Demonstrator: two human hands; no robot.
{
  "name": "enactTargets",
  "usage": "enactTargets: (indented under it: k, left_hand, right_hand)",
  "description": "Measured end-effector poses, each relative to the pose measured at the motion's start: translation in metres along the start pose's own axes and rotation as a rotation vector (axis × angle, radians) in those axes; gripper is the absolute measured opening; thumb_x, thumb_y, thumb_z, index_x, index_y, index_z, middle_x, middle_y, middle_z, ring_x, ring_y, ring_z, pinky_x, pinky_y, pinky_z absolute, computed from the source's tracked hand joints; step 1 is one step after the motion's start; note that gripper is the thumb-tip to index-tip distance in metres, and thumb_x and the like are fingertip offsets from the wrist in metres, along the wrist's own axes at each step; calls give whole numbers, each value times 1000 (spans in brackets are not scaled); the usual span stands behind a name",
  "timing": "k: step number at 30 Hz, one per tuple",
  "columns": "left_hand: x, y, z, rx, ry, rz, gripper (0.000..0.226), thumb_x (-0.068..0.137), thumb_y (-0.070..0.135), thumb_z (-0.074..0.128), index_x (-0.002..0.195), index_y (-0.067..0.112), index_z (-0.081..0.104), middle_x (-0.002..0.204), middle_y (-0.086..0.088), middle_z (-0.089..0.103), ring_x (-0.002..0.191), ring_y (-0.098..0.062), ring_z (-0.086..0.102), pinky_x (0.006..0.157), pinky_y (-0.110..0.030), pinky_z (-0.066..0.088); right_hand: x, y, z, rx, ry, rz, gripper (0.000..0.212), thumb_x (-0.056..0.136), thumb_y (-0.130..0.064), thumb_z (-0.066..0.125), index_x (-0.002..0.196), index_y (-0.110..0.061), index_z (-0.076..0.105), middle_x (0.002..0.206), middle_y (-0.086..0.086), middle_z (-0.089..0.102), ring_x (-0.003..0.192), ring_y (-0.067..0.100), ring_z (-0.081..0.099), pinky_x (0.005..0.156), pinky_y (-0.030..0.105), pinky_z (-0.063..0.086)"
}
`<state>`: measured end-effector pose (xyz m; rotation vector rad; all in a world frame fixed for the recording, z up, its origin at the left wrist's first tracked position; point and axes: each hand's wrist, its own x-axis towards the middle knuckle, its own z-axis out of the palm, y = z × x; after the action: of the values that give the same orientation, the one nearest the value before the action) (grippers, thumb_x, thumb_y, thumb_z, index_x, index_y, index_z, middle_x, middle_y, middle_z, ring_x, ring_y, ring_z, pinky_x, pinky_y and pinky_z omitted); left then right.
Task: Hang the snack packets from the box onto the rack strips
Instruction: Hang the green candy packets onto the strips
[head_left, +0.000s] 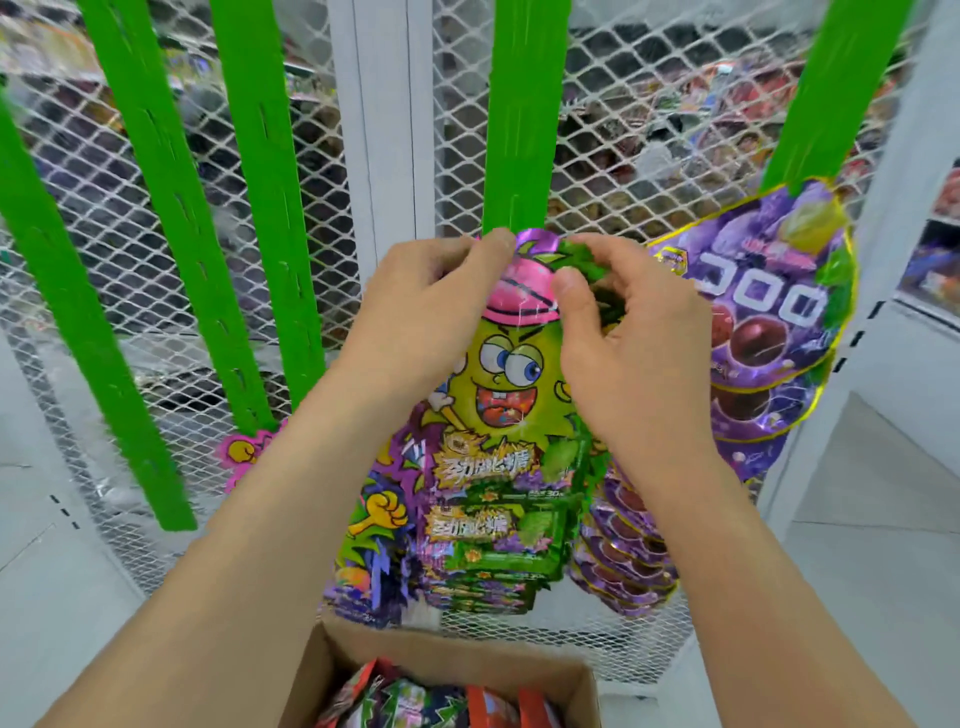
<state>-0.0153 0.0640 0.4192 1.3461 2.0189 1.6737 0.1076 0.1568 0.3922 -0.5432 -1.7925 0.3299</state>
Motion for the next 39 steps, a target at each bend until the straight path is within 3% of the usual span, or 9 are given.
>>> enactTargets:
  k: [11,16,18,20,24,28,32,35,39]
  left_hand:
    - [4,-3,-9,21,-49,-76,40,104,35,62,67,26,73,52,26,61,47,14,53,48,1,37]
    - [-2,-10,-10,123,-47,54,51,110,41,48,89,-2,67,65,-3,44,52,-11,36,51,-24,29]
    - [-4,-17,-9,232,1,165,44,111,35,50,82,4,63,57,10,41,48,-5,34,50,-24,29]
    - [-10,-25,-7,340,111,335,14,107,24,58,102,19,69,74,18,61,72,-2,58,70,-26,45]
    - [-34,-48,-2,558,348,616,34,98,14,69,132,12,65,124,-4,65,119,-26,54,104,-30,38]
    - [-83,-86,10,578,222,547,16,85,11,73,97,20,67,89,5,66,86,-26,61,75,-45,48]
    - [-128,-158,43,766,-712,-47,18,81,28,76,91,34,63,82,13,63,82,-17,66,70,-33,55]
    - [-165,-220,82,714,-1159,-321,13,88,21,73,79,13,68,69,-2,59,63,-27,57,60,-31,46]
    - [-223,-288,124,680,-1111,-592,48,95,26,67,59,12,39,57,-6,40,46,-21,39,62,-37,42]
  right_hand:
    - [-6,-7,6,-51,55,-51,16,95,-27,65,107,-25,77,65,-19,59,58,5,57,73,43,53]
    - [-25,6,16,-110,76,-95,21,100,-31,63,112,-20,74,83,-2,73,74,25,68,82,51,49]
    - [-28,13,17,-151,75,-130,21,101,-31,64,115,-19,73,89,-2,73,79,25,68,82,50,48]
    - [-31,16,17,-164,98,-147,25,98,-27,68,120,-16,72,98,1,73,89,28,67,85,51,49]
    - [-50,12,5,-232,206,-255,33,85,-7,72,118,-6,73,112,14,65,105,35,59,97,46,44]
    - [-81,13,-11,-67,-337,-236,16,77,-12,62,87,-15,74,80,-2,68,80,21,64,79,38,52]
    - [-106,39,-9,-305,-1230,-16,16,82,-20,63,86,-16,78,69,-1,72,66,14,68,72,30,57]
    - [-127,59,-2,-415,-1463,-6,19,86,-15,61,68,-18,64,58,-6,56,61,19,55,71,29,53]
    - [-141,76,9,-461,-1585,37,32,88,-12,53,57,-12,46,55,9,40,62,29,39,66,41,52]
